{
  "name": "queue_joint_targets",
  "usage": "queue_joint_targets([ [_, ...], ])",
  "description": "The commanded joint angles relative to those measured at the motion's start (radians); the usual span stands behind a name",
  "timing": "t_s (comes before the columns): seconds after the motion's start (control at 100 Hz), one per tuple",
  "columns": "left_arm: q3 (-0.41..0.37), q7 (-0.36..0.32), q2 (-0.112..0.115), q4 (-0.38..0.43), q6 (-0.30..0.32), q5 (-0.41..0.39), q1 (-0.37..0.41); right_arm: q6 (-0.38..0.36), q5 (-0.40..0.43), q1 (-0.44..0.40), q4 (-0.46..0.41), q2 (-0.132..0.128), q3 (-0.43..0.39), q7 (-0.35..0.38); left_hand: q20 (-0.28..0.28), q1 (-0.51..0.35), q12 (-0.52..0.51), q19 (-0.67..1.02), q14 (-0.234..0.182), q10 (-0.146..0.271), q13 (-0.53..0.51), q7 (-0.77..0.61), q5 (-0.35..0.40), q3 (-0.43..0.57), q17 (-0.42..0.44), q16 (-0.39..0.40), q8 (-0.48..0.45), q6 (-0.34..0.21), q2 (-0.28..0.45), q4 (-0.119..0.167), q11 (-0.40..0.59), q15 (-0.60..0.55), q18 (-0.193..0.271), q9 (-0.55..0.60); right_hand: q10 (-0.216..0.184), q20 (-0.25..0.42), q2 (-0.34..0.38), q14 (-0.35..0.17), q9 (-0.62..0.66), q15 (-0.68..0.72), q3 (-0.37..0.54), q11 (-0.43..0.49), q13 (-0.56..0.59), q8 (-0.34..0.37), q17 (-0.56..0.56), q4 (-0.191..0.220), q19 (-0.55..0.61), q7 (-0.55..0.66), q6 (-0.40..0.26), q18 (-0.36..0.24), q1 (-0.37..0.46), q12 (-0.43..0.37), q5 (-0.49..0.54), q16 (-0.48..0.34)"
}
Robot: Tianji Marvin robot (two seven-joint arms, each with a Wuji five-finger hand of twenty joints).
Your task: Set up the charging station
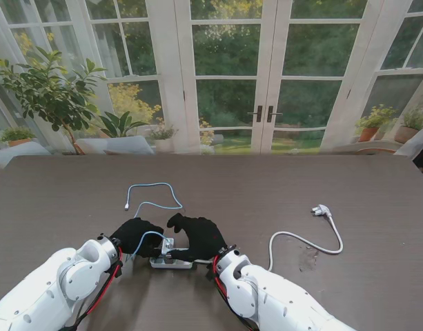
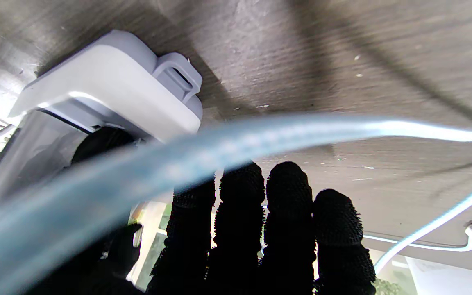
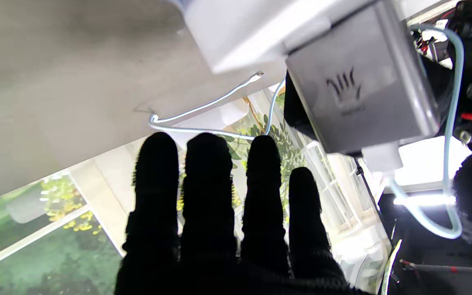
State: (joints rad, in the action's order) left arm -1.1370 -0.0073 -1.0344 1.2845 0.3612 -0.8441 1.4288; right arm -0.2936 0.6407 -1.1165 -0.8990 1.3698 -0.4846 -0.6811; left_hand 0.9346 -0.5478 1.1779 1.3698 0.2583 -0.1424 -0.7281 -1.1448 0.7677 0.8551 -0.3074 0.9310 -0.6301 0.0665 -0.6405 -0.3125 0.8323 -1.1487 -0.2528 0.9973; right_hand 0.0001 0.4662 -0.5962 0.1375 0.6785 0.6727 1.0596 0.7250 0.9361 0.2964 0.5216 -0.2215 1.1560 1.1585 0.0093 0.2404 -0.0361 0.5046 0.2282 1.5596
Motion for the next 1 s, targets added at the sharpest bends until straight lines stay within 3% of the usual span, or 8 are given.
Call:
queue_joint_targets([
  [0.0,0.012,-0.042,0.003,-0.039,-0.007,-0.013,0.032,0.012,-0.009,-0.007,-0.031,-0.008,-0.011,0.02,0.01,-0.18,-0.007,0.016,0.008,-0.005,0.012,0.001,-0.01,-0.018,0.021,0.008,-0.002,-0.001,-0.14,0.063,0.005,0.005,0.004,-0.01,-0.021,0.023,0.063,0.001,-0.039,-0.01,-0.057,-0.001,-0.025,-0.022,-0.018,0.019,-0.024,-0.354,-0.051,0.02,-0.055,-0.024,-0.038,-1.01],
  [0.13,0.012,-0.043,0.003,-0.039,-0.006,-0.012,0.031,0.042,-0.018,-0.024,-0.099,-0.035,-0.053,0.069,0.01,-0.182,-0.007,0.017,0.01,-0.006,0.013,0.0,-0.008,-0.022,0.02,0.008,-0.002,-0.001,-0.137,0.062,0.004,0.005,0.004,-0.009,-0.01,0.044,0.214,0.017,-0.047,-0.016,-0.219,-0.006,-0.037,-0.041,-0.019,0.048,-0.031,-0.37,-0.123,0.034,-0.02,-0.033,-0.022,-1.016],
  [0.23,0.013,-0.043,0.002,-0.041,-0.005,-0.009,0.03,0.062,-0.019,-0.039,-0.146,-0.057,-0.085,0.104,0.009,-0.183,-0.008,0.016,0.011,-0.008,0.013,-0.002,-0.007,-0.024,0.022,0.008,-0.002,-0.002,-0.132,0.063,0.003,0.006,0.003,-0.01,-0.007,0.058,0.317,0.026,-0.031,-0.016,-0.402,-0.006,-0.025,-0.046,-0.002,0.11,-0.024,-0.394,-0.228,0.051,0.054,-0.029,0.045,-1.017],
  [0.38,0.014,-0.043,0.002,-0.044,-0.004,-0.005,0.028,0.076,-0.033,-0.074,-0.204,-0.082,-0.136,0.151,0.009,-0.181,-0.01,0.015,0.013,-0.01,0.015,-0.002,-0.008,-0.027,0.023,0.007,-0.001,-0.003,-0.127,0.063,0.001,0.008,0.002,-0.011,0.0,0.091,0.347,0.047,0.022,0.021,0.061,0.014,0.012,-0.029,0.026,0.161,0.018,-0.425,-0.336,0.085,0.025,0.012,0.186,-0.996],
  [0.54,0.015,-0.044,0.002,-0.046,-0.003,-0.002,0.027,0.099,-0.009,-0.113,-0.265,-0.109,-0.175,0.173,0.008,-0.184,-0.012,0.014,0.014,-0.011,0.015,-0.002,-0.006,-0.031,0.022,0.006,0.001,-0.002,-0.123,0.064,-0.002,0.009,0.003,-0.011,0.016,0.129,0.14,0.037,0.13,0.199,0.381,0.118,0.133,-0.016,0.114,0.149,0.148,-0.431,-0.359,0.087,0.241,0.117,0.328,-0.935],
  [0.6,0.015,-0.046,0.002,-0.045,-0.003,-0.001,0.027,0.108,0.01,-0.126,-0.287,-0.121,-0.184,0.183,0.008,-0.184,-0.013,0.014,0.015,-0.012,0.015,-0.001,-0.006,-0.033,0.023,0.006,0.002,-0.003,-0.121,0.064,-0.003,0.01,0.002,-0.01,0.026,0.135,-0.052,0.033,0.199,0.299,0.459,0.162,0.19,-0.015,0.156,0.019,0.216,-0.439,-0.353,0.085,0.335,0.22,0.381,-0.91],
  [0.74,0.013,-0.049,0.002,-0.043,-0.003,0.001,0.028,0.131,0.071,-0.139,-0.333,-0.156,-0.188,0.236,0.007,-0.186,-0.014,0.013,0.017,-0.013,0.015,-0.003,-0.003,-0.036,0.024,0.006,0.003,-0.003,-0.119,0.065,-0.004,0.01,0.001,-0.009,0.006,0.148,-0.287,-0.013,0.343,0.503,0.508,0.303,0.319,-0.042,0.242,-0.139,0.339,-0.499,-0.339,0.052,0.461,0.393,0.401,-0.855],
  [0.99,0.011,-0.054,0.003,-0.043,-0.003,0.003,0.027,0.143,0.117,-0.142,-0.346,-0.177,-0.162,0.27,0.007,-0.186,-0.015,0.013,0.019,-0.015,0.015,-0.005,-0.002,-0.041,0.025,0.006,0.004,-0.004,-0.113,0.066,-0.003,0.01,-0.001,-0.007,-0.013,0.159,-0.408,-0.041,0.526,0.756,0.51,0.41,0.378,-0.067,0.353,-0.093,0.453,-0.548,-0.308,0.055,0.591,0.5,0.396,-0.757],
])
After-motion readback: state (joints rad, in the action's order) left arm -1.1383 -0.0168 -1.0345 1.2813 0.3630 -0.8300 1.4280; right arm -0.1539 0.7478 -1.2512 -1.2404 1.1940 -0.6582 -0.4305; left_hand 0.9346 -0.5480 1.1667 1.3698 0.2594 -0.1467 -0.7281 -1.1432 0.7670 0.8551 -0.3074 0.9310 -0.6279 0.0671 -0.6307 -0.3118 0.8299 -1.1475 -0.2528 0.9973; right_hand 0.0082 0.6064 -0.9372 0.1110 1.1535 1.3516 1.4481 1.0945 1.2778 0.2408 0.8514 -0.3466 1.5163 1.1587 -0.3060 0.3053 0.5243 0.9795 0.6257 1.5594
